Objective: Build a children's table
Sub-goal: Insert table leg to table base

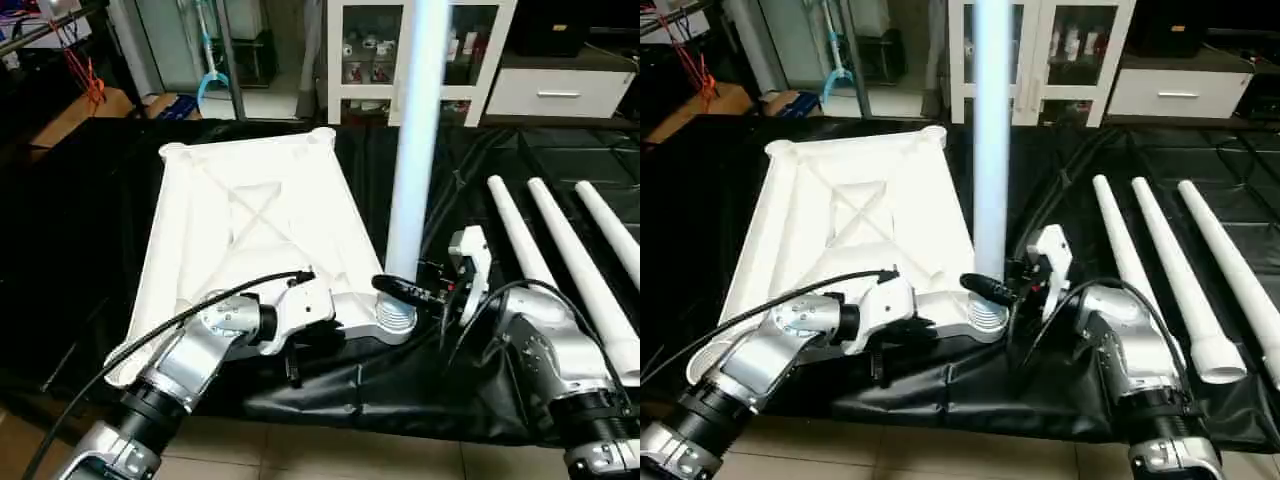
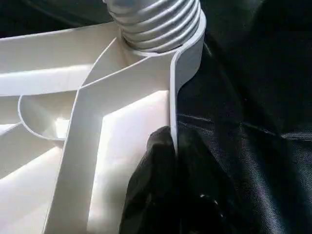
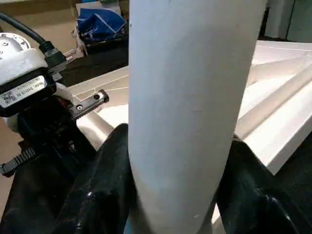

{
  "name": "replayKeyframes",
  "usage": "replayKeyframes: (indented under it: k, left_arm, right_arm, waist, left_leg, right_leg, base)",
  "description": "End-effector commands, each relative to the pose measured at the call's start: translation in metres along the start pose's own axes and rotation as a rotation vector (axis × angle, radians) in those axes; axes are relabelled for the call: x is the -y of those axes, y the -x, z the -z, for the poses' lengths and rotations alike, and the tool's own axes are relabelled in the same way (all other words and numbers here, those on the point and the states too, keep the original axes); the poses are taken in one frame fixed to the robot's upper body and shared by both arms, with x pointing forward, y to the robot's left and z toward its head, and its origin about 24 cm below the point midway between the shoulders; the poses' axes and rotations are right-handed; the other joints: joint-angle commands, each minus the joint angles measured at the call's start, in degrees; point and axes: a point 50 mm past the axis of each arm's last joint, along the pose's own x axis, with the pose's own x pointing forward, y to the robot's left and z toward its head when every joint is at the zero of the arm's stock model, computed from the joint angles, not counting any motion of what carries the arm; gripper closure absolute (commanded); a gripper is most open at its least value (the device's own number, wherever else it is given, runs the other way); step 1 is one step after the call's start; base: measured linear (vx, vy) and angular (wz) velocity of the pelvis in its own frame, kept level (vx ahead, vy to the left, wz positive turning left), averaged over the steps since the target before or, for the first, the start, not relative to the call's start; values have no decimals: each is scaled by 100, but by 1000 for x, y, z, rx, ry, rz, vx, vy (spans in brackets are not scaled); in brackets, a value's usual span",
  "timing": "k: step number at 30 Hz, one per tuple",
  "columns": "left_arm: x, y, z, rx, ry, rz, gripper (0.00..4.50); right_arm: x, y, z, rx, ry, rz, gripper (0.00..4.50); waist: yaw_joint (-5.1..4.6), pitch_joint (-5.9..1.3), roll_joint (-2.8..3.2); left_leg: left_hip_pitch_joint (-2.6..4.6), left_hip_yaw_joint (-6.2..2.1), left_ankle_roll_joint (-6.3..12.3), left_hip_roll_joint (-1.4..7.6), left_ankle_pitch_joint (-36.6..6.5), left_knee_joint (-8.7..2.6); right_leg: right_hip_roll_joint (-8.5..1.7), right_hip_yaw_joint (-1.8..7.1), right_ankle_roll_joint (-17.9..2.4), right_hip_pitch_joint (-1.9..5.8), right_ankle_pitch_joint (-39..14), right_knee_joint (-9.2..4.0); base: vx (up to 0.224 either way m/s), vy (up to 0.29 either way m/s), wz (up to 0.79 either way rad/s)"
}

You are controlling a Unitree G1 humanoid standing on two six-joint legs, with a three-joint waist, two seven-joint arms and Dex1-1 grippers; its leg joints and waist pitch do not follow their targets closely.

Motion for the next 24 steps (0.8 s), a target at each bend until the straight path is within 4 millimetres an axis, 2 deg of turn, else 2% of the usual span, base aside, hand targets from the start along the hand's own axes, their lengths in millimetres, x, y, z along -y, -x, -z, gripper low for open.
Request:
replayKeyframes:
  k: [1, 9, 13, 17, 20, 24]
  left_arm:
    - [8, -1, 13, -49, 27, 31, 450]
    - [6, -1, 12, -50, 26, 30, 450]
    - [6, -1, 12, -50, 26, 30, 450]
    - [6, -1, 12, -50, 25, 31, 450]
    - [6, -1, 12, -50, 26, 29, 450]
    - [6, -1, 12, -50, 27, 27, 450]
  right_arm:
    - [-1, 14, 34, -145, -98, 65, 264]
    - [-9, 20, 48, -137, -130, 106, 264]
    - [-16, 19, 53, -191, -72, 75, 264]
    - [-19, 18, 57, -236, -37, 42, 264]
    - [-23, 19, 61, -280, -32, 5, 264]
    - [-27, 19, 65, -313, -26, -26, 264]
  waist:
    - [20, -202, -42]
    - [24, -197, -18]
    - [18, -193, -17]
    - [3, -181, -40]
    - [1, -169, -26]
    - [-6, -179, -38]
  left_leg:
    - [50, -85, 344, 172, -1251, -468]
    - [50, -93, 296, 176, -1330, -487]
    - [50, -94, 263, 177, -1434, -501]
    - [42, -94, 259, 174, -1530, -512]
    - [46, -103, 216, 180, -1656, -530]
    - [50, -110, 162, 184, -1715, -541]
  right_leg:
    - [-190, 91, -1543, 171, -402, -363]
    - [-196, 93, -1475, 168, -574, -384]
    - [-197, 88, -1433, 161, -678, -402]
    - [-194, 88, -1383, 152, -857, -420]
    - [-198, 92, -1304, 138, -1097, -442]
    - [-192, 95, -1254, 131, -1055, -444]
  base:
    - [0, 0, 0]
    - [0, 0, 0]
    - [0, 0, 0]
    - [0, 0, 0]
    - [0, 0, 0]
    - [0, 0, 0]
